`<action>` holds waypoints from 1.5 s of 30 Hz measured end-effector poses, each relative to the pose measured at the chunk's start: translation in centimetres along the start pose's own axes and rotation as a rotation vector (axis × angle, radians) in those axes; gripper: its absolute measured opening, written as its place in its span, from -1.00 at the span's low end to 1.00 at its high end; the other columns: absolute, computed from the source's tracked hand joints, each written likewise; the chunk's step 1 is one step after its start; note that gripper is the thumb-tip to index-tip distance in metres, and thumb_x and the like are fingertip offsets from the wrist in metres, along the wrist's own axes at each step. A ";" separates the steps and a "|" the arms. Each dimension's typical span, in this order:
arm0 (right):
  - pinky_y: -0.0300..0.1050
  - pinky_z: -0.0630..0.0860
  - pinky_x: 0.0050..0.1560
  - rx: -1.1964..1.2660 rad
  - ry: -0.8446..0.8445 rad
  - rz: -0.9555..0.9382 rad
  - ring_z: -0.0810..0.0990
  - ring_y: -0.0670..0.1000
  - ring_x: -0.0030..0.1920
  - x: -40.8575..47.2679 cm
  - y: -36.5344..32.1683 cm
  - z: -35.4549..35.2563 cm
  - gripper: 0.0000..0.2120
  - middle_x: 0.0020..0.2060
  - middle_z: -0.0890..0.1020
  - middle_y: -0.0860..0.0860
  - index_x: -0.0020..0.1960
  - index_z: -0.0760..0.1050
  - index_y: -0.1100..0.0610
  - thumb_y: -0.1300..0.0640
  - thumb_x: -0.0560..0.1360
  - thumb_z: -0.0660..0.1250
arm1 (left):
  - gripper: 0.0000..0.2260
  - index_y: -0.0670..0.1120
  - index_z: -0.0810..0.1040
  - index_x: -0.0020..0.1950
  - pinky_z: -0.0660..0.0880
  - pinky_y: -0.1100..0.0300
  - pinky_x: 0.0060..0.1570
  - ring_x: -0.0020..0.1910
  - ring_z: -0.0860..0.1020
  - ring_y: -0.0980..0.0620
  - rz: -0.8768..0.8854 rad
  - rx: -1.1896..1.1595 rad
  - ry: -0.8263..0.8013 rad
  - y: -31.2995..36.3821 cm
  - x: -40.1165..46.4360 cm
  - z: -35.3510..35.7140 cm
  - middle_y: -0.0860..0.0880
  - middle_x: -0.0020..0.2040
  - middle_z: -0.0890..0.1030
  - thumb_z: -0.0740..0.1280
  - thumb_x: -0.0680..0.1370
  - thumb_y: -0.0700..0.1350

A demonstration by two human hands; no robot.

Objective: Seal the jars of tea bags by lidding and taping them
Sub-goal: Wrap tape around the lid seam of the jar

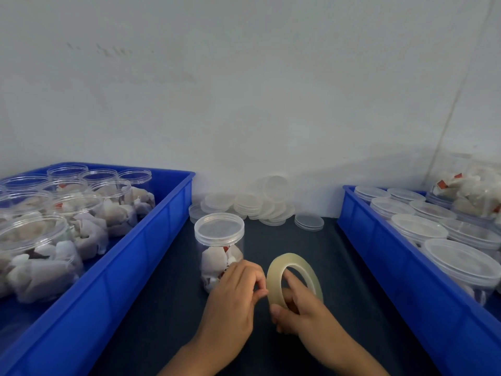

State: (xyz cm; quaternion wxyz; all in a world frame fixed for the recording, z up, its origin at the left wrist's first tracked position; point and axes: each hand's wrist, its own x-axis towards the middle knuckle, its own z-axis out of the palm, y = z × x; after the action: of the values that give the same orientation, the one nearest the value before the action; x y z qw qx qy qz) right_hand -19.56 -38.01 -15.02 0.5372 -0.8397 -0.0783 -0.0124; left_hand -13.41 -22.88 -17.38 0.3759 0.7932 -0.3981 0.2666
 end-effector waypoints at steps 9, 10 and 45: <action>-0.19 0.49 -0.18 -0.342 0.307 0.124 0.56 -0.14 -0.24 0.5 1.3 0.5 -0.77 -0.24 0.59 -0.05 0.16 0.19 -0.18 -0.07 0.59 0.22 | -0.78 0.01 0.39 -0.15 0.41 0.20 -0.15 -0.19 0.42 0.15 -0.053 -0.004 0.000 0.6 -0.1 0.7 0.11 -0.21 0.46 0.32 0.48 -0.31; -0.21 0.48 -0.20 -0.372 0.318 0.108 0.56 -0.12 -0.24 0.5 1.3 0.4 -0.76 -0.25 0.59 -0.02 0.17 0.17 -0.20 -0.07 0.59 0.21 | -0.79 -0.01 0.41 -0.16 0.41 0.19 -0.16 -0.21 0.42 0.16 -0.052 0.012 0.008 0.7 0.0 0.8 0.10 -0.21 0.47 0.33 0.48 -0.31; -0.05 0.50 -0.09 -0.382 0.236 0.108 0.51 -0.11 -0.23 1.1 2.8 -0.3 -0.79 -0.16 0.53 -0.03 -0.18 0.50 -0.16 0.08 0.58 0.27 | -0.75 0.04 0.48 -0.09 0.55 0.34 -0.29 -0.23 0.55 0.17 -0.071 0.089 0.129 -1.4 0.5 -0.5 0.16 -0.13 0.49 0.53 0.40 -0.15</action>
State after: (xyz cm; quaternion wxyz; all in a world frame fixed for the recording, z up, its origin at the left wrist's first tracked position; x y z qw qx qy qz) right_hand -18.07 -39.31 -17.30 0.3736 -0.9219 0.0340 -0.0964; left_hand -12.06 -22.13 -17.26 0.3745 0.8038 -0.3325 0.3211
